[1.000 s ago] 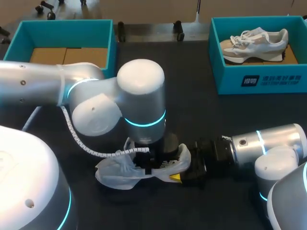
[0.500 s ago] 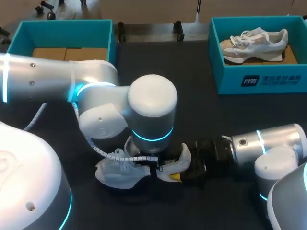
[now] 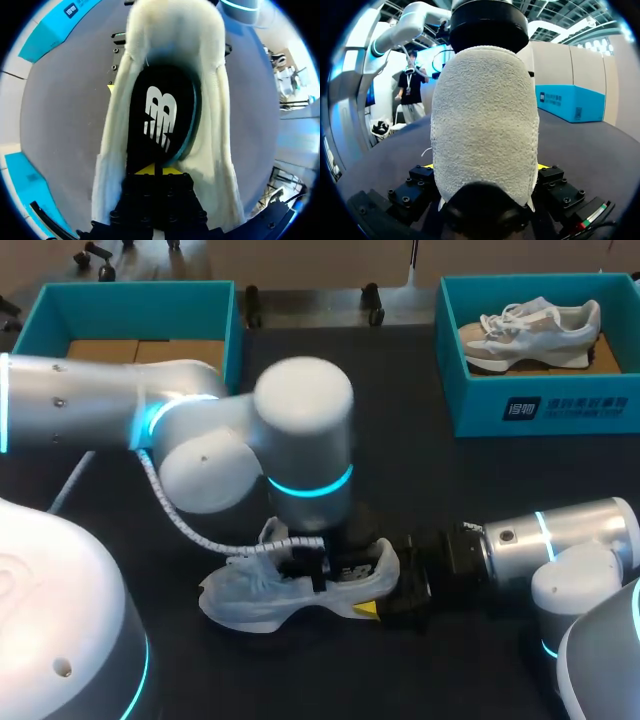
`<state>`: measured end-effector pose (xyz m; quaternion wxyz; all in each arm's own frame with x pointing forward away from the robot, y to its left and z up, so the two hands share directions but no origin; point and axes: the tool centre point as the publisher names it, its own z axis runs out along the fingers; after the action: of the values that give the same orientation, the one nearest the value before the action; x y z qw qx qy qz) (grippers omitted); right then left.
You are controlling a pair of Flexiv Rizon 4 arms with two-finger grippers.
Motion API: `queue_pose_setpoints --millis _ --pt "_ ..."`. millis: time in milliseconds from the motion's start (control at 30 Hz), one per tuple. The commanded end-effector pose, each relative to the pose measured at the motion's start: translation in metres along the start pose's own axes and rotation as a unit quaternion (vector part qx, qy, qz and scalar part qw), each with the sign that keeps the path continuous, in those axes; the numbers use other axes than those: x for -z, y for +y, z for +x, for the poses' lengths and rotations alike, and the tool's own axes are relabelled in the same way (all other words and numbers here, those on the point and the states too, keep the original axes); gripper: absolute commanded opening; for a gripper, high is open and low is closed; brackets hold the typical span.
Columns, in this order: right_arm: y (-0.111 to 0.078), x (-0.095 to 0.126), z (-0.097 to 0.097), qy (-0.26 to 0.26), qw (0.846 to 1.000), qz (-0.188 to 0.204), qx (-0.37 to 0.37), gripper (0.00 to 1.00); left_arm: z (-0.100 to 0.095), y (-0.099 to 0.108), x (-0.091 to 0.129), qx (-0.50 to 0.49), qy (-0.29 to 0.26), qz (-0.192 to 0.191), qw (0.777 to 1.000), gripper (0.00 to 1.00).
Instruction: Take the shoe out of the shoebox, open the shoe tongue, remove and reinsert the insole, then place the shoe into the shoebox
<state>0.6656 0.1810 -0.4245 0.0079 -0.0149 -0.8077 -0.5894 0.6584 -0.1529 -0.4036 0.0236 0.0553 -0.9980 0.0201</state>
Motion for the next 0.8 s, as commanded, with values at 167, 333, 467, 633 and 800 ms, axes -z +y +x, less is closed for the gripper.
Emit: queue_pose_setpoints --millis 167,333,467,633,800 --pt "0.002 -0.002 0.002 0.001 1.0 0.003 0.0 0.0 -0.004 0.018 0.026 -0.017 0.059 0.068 0.996 0.0" --pt "0.002 -0.002 0.002 0.001 1.0 0.003 0.0 0.0 0.001 0.022 0.04 -0.023 0.064 0.094 0.993 0.0" --pt "0.002 -0.002 0.002 0.001 1.0 0.003 0.0 0.0 0.006 0.023 0.049 -0.024 0.06 0.115 0.991 0.0" --pt "0.002 -0.002 0.002 0.001 1.0 0.003 0.0 0.0 0.007 0.022 0.055 -0.015 0.055 0.133 0.989 0.0" --pt "0.002 -0.002 0.002 0.001 1.0 0.003 0.0 0.0 0.007 0.022 0.061 0.001 0.05 0.156 0.986 0.0"
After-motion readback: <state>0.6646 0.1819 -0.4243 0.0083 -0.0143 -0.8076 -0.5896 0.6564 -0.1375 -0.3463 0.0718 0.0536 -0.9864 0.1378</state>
